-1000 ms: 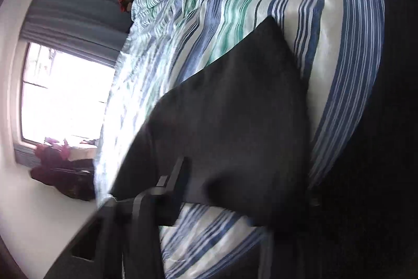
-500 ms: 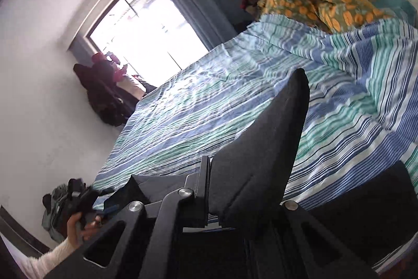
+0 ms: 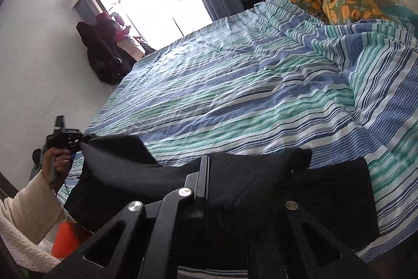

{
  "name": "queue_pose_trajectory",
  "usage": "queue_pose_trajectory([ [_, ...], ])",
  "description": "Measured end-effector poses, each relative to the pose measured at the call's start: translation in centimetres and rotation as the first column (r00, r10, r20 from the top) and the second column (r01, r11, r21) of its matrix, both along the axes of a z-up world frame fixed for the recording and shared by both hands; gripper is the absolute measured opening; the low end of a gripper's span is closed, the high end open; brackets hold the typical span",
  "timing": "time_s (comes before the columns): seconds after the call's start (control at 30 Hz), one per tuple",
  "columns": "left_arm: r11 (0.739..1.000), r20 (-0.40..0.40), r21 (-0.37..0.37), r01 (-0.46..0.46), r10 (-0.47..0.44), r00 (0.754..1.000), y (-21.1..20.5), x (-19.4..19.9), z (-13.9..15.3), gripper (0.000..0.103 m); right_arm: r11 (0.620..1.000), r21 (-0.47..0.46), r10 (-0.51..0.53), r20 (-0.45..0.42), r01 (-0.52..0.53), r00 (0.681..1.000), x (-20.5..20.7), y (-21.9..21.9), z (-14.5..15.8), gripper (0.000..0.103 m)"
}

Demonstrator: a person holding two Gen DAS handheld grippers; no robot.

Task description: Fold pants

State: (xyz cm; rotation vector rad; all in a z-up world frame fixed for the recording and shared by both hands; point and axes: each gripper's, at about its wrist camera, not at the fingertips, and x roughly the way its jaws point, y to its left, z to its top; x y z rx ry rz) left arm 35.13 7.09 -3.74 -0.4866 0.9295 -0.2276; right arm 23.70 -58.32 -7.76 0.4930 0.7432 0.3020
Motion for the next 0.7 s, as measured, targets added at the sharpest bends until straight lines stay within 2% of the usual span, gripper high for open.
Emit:
queue_pose_trajectory([
  [0.07,0.997,0.034,0.081,0.009,-0.011,0.999,0.1,-4.1,-0.2,0.008,0.998,0.038,0.042,-0.014,-0.042,0.999,-0.4,-1.2,0.3,0.005],
  [0.1,0.994,0.017,0.113,0.012,-0.014,1.000,0.0,-6.0,-1.7,0.013,0.997,0.037,0.075,-0.064,-0.073,0.995,-0.5,-1.5,-0.6,0.005],
  [0.13,0.990,-0.035,0.138,0.023,-0.019,0.999,-0.3,-7.9,-4.4,0.015,0.996,0.009,0.094,-0.141,-0.093,0.986,-0.7,-1.6,-2.3,0.005],
  [0.2,0.987,-0.177,0.150,0.051,-0.024,0.984,-1.6,-10.1,-10.5,0.015,0.993,-0.050,0.090,-0.310,-0.111,0.946,-1.0,-1.8,-7.2,0.005],
  [0.23,0.987,-0.251,0.152,0.050,-0.010,0.968,-1.8,-11.0,-13.4,0.015,0.991,-0.073,0.074,-0.399,-0.112,0.914,-1.2,-2.0,-9.9,0.006],
  [0.27,0.989,-0.287,0.143,0.035,0.008,0.958,-1.7,-12.0,-15.2,0.014,0.989,-0.102,0.048,-0.469,-0.108,0.882,-1.4,-2.1,-12.3,0.010],
  [0.3,0.992,-0.266,0.122,0.006,0.027,0.964,-1.7,-12.7,-15.8,0.014,0.990,-0.098,0.042,-0.495,-0.104,0.868,-1.8,-2.3,-13.7,0.014],
  [0.33,0.993,-0.241,0.122,-0.009,0.039,0.970,-1.9,-13.1,-15.6,0.015,0.994,-0.072,0.041,-0.492,-0.087,0.870,-2.1,-2.7,-14.0,0.014],
  [0.4,0.991,-0.236,0.135,0.020,0.013,0.972,-2.4,-12.9,-15.0,0.015,0.996,-0.073,0.013,-0.448,-0.051,0.894,-2.6,-3.4,-12.9,0.024],
  [0.47,0.989,-0.228,0.143,0.027,0.007,0.974,-2.6,-12.6,-14.6,0.015,0.998,-0.049,0.009,-0.409,-0.031,0.913,-3.2,-4.0,-12.3,0.063],
  [0.5,0.990,-0.230,0.141,0.026,0.008,0.973,-2.9,-12.4,-14.6,0.015,0.999,-0.028,0.005,-0.401,-0.018,0.916,-3.5,-4.3,-12.3,0.067],
  [0.57,0.990,-0.232,0.139,0.024,0.009,0.973,-3.2,-12.4,-14.7,0.015,0.999,0.035,-0.012,-0.395,0.029,0.918,-3.7,-5.5,-12.6,0.066],
  [0.6,0.989,-0.228,0.148,0.030,0.005,0.974,-3.0,-12.8,-14.6,0.015,0.996,0.059,-0.034,-0.386,0.061,0.922,-3.8,-6.1,-12.7,0.062],
  [0.67,0.983,-0.219,0.175,0.048,-0.008,0.976,-3.4,-13.1,-14.5,0.015,0.990,0.055,-0.098,-0.391,0.129,0.915,-4.2,-7.2,-13.1,0.012],
  [0.7,0.982,-0.216,0.181,0.052,-0.012,0.976,-3.5,-13.1,-14.3,0.015,0.987,0.033,-0.134,-0.397,0.160,0.908,-4.4,-7.6,-13.2,0.012],
])
